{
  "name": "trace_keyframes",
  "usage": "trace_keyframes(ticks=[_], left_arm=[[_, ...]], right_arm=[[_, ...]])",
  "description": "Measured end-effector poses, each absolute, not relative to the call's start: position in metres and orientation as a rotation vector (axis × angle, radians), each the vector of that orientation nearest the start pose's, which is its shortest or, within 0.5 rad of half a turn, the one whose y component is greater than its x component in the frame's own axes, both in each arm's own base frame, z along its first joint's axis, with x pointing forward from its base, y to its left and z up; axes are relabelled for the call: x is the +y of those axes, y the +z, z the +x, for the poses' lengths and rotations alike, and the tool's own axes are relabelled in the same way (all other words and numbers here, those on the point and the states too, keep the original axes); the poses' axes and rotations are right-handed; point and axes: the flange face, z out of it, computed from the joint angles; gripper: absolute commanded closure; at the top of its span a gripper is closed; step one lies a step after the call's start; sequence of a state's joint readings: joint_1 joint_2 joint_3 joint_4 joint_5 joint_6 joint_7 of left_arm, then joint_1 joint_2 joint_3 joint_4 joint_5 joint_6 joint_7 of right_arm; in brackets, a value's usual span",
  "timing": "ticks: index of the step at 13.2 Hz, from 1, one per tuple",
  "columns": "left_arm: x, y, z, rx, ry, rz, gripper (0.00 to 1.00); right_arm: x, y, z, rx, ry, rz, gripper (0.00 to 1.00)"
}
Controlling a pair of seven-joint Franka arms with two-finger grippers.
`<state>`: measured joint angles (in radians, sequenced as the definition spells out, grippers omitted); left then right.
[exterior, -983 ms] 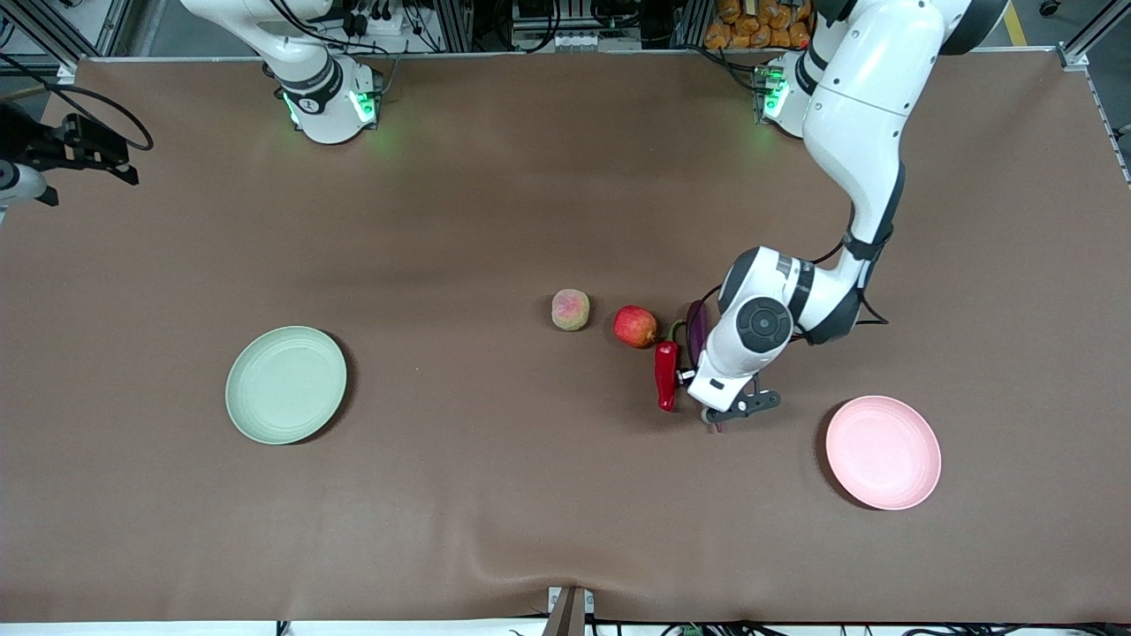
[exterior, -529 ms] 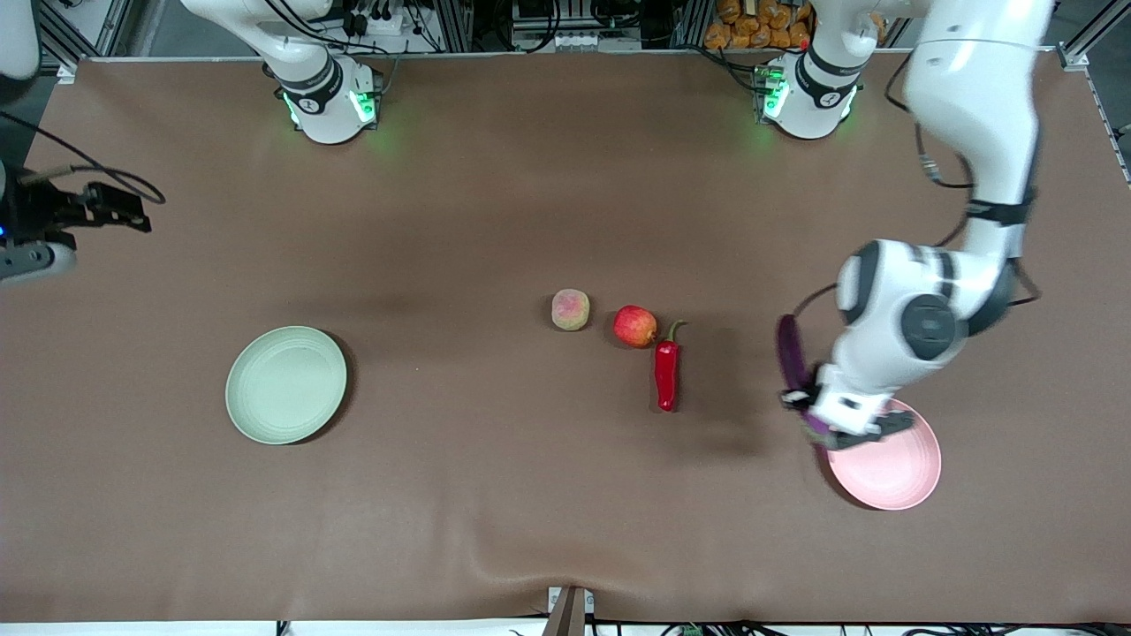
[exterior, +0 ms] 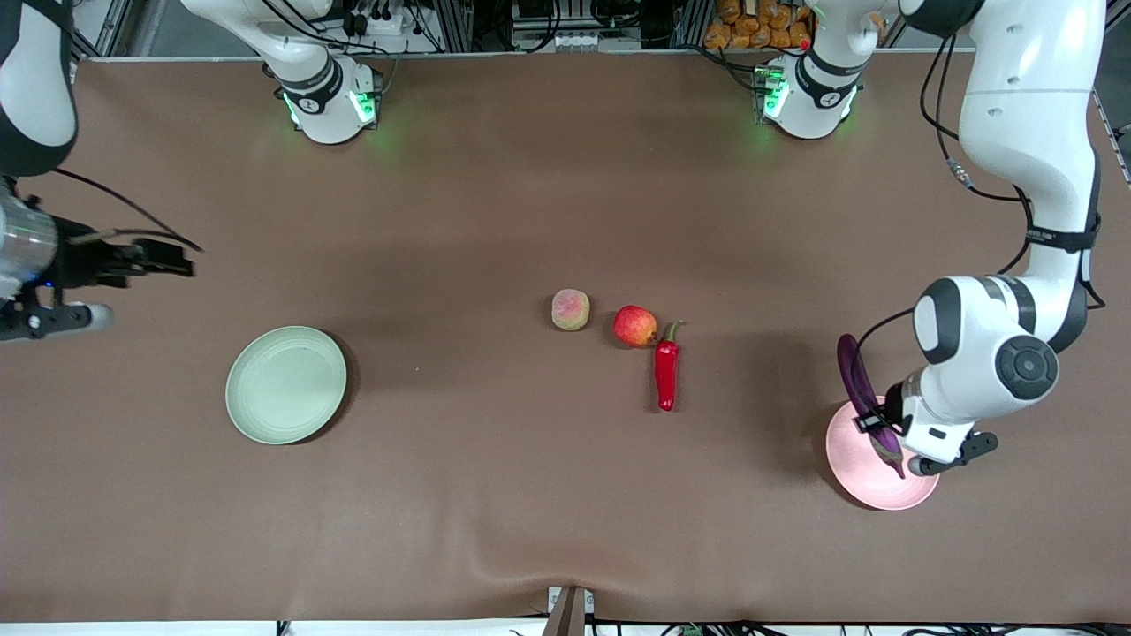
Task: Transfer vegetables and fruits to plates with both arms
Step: 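Grasp the eggplant with the left gripper and lift it, then lower the eggplant onto the pink plate while the right gripper reaches the peach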
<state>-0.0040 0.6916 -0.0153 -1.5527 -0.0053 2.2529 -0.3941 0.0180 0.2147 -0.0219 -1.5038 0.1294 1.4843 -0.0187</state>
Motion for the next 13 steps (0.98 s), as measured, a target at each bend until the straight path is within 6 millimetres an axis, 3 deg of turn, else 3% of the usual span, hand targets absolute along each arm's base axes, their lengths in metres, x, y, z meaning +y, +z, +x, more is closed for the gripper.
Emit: trace_keyframes(ticks=[2, 3, 4, 5, 6, 7, 10, 13], left_arm=[[0.009, 0.228, 0.715, -0.645, -0.009, -3.091, 1.0], [0.016, 0.221, 0.718, -0.661, -0.007, -3.088, 0.95], [0.019, 0.215, 0.72, -0.667, -0.004, -3.087, 0.83], [0.019, 0.211, 0.721, -0.666, 0.001, -3.087, 0.55], [0.017, 0.209, 0.722, -0.664, 0.001, -3.09, 0.15], [0.016, 0.209, 0.723, -0.662, -0.012, -3.092, 0.0], [0.014, 0.212, 0.727, -0.66, -0.058, -3.099, 0.0], [-0.005, 0.236, 0.736, -0.64, -0.106, -3.127, 0.0]], right_arm=[[0.072, 0.506, 0.61, 0.145, 0.355, -3.001, 0.0], [0.109, 0.494, 0.613, 0.23, 0.362, -3.001, 0.0], [0.15, 0.48, 0.613, 0.327, 0.373, -2.981, 0.0], [0.189, 0.467, 0.613, 0.426, 0.368, -2.952, 0.0], [0.225, 0.452, 0.612, 0.527, 0.356, -2.93, 0.0], [0.258, 0.436, 0.609, 0.613, 0.345, -2.917, 0.0], [0.348, 0.381, 0.591, 0.781, 0.308, -2.897, 0.0], [0.41, 0.322, 0.576, 0.88, 0.233, -2.855, 0.0]])
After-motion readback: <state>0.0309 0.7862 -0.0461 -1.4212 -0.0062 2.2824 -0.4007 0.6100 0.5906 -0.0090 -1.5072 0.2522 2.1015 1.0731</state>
